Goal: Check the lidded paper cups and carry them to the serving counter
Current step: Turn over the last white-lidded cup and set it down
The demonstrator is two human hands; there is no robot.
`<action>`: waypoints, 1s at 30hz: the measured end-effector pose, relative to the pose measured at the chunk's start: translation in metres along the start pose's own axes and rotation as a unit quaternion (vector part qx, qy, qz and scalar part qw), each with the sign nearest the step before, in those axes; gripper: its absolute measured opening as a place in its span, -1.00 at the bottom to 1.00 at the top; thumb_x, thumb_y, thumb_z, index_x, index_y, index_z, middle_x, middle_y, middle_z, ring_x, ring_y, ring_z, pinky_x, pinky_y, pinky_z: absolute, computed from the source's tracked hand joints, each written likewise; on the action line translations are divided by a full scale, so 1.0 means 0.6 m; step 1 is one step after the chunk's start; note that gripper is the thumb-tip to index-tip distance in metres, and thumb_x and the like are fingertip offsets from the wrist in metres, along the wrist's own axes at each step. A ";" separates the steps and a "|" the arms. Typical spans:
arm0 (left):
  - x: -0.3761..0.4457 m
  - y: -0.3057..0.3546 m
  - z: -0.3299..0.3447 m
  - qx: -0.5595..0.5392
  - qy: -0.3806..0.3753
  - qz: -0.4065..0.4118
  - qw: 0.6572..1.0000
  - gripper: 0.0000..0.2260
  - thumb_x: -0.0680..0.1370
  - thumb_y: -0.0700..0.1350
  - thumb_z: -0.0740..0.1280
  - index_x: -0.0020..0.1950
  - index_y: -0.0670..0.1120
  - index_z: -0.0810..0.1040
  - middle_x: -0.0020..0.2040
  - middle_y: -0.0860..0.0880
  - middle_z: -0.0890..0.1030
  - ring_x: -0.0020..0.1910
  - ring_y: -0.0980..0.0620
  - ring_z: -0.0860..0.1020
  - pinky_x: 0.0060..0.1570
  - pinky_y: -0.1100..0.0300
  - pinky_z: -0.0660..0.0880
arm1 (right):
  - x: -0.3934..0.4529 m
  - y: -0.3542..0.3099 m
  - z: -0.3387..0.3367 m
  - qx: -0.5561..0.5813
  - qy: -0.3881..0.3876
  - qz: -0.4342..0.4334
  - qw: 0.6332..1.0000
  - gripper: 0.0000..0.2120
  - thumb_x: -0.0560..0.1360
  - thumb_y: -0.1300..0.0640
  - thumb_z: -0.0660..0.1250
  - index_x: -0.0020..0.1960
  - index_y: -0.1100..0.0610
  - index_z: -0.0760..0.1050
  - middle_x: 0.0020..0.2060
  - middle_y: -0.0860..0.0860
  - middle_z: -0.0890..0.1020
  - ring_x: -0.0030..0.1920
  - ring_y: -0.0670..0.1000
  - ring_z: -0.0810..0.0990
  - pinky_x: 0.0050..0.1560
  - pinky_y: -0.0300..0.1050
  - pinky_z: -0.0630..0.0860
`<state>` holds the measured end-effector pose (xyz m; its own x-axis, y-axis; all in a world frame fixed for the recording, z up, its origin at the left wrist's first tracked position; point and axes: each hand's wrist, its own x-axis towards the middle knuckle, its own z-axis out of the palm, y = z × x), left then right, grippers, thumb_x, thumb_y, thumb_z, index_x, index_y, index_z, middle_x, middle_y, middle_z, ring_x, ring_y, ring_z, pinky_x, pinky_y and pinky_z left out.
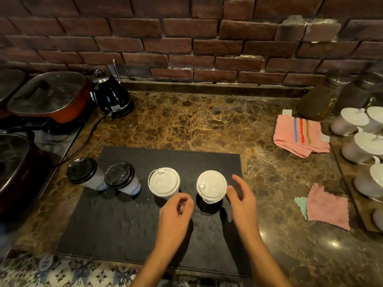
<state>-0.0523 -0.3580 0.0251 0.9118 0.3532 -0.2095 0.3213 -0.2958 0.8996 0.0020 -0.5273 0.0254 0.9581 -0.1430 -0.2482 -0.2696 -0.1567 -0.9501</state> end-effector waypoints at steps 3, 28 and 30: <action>-0.002 0.028 -0.038 0.063 0.068 0.099 0.991 -0.87 0.60 -0.08 0.37 0.15 0.04 0.58 0.04 0.09 0.61 0.02 0.17 0.57 -0.03 0.33 0.52 | -0.006 -0.034 0.006 -0.080 -0.014 -0.088 0.993 -0.57 0.61 0.20 0.32 0.45 -0.03 0.41 0.40 -0.15 0.44 0.43 -0.13 0.34 0.44 -0.14 0.25; 0.175 -0.160 -0.485 -0.045 0.154 0.018 0.987 -0.40 0.54 -0.11 0.47 0.53 0.03 0.30 0.51 -0.03 0.31 0.48 0.02 0.32 0.38 0.14 0.28 | -0.133 -0.114 0.466 -0.047 -0.099 -0.079 0.991 -0.26 0.54 -0.01 0.43 0.60 -0.08 0.12 0.55 -0.19 0.21 0.56 -0.14 0.19 0.57 -0.03 0.21; 0.185 -0.182 -0.489 -0.068 0.127 -0.001 0.990 -0.33 0.53 -0.08 0.49 0.56 0.07 0.24 0.55 0.00 0.28 0.52 0.04 0.27 0.46 0.09 0.27 | -0.140 -0.101 0.479 -0.055 -0.094 -0.049 0.993 -0.12 0.45 -0.10 0.46 0.61 -0.06 0.05 0.51 -0.22 0.18 0.55 -0.16 0.15 0.54 -0.09 0.18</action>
<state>-0.0614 -0.0263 0.0160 0.8121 0.5700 -0.1247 0.2705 -0.1783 0.9461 -0.0341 -0.2252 0.0493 0.9787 0.0626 -0.1955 -0.1723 -0.2675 -0.9480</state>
